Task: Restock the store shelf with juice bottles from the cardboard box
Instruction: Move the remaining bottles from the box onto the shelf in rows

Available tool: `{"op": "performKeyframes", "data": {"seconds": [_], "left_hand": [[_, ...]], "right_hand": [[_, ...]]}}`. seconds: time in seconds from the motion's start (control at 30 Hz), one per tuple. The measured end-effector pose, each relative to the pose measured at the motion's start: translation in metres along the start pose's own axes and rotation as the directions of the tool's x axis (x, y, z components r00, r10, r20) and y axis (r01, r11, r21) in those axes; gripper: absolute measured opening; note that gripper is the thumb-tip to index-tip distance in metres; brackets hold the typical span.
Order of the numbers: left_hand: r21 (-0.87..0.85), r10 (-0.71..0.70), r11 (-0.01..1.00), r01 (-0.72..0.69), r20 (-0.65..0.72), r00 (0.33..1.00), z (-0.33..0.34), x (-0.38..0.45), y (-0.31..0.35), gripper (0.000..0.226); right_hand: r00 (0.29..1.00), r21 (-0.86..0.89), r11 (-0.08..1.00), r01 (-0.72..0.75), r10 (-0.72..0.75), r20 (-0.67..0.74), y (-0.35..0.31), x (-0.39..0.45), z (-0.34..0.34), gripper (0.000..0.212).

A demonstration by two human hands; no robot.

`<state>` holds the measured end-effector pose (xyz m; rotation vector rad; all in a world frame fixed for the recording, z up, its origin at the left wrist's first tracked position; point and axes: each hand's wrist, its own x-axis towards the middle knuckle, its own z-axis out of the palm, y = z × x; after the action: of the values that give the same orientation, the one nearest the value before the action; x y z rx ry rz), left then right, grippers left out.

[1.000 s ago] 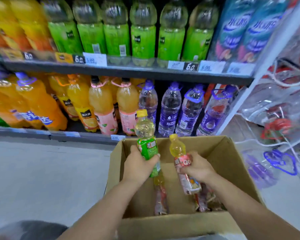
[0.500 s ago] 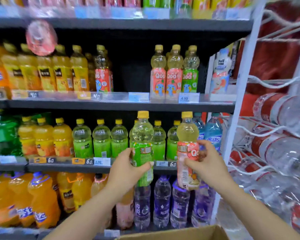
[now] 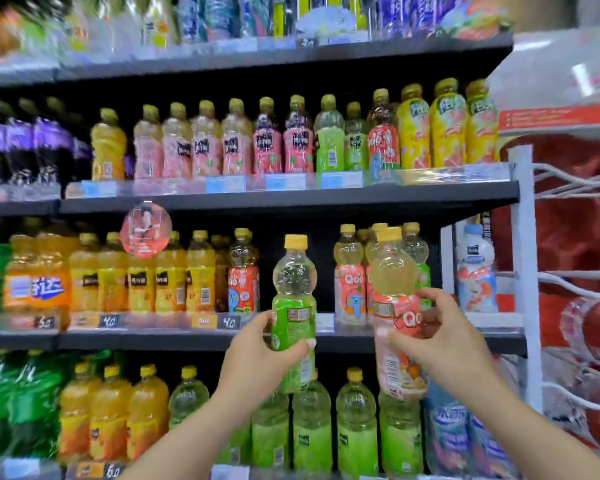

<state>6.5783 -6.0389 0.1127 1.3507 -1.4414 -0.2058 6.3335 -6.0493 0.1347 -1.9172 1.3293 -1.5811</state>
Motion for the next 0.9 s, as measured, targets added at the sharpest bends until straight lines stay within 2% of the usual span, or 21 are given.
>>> {"op": "performKeyframes", "data": {"seconds": [0.1,0.2,0.33,0.5,0.6,0.9], "left_hand": [[-0.030,0.064,0.997,-0.065,-0.033,0.997,-0.014,0.018,0.005,0.061],[-0.025,0.107,0.994,-0.109,-0.075,0.991,-0.026,0.041,0.004,0.054],[-0.057,0.098,0.993,-0.104,-0.102,0.990,-0.033,0.065,-0.007,0.058],[-0.131,0.086,0.986,-0.101,-0.116,0.989,-0.025,0.077,-0.019,0.051],[-0.179,0.087,0.979,-0.101,-0.086,0.993,-0.013,0.082,-0.018,0.047],[-0.245,0.099,0.964,-0.108,-0.048,0.994,0.016,0.082,-0.005,0.058]], "right_hand": [[1.000,0.009,1.000,0.019,-0.019,-0.021,-0.011,0.008,0.013,0.069],[0.999,-0.008,0.999,0.038,-0.038,-0.007,-0.019,0.014,0.029,0.072],[0.997,-0.008,0.997,0.077,-0.077,0.025,-0.025,0.020,0.045,0.068],[0.997,-0.015,0.999,0.051,-0.050,0.058,-0.018,0.028,0.049,0.071],[0.999,-0.036,0.999,0.027,-0.025,0.033,-0.009,0.033,0.044,0.071],[0.992,-0.117,0.993,-0.018,0.003,-0.124,0.011,0.040,0.013,0.080]]}}
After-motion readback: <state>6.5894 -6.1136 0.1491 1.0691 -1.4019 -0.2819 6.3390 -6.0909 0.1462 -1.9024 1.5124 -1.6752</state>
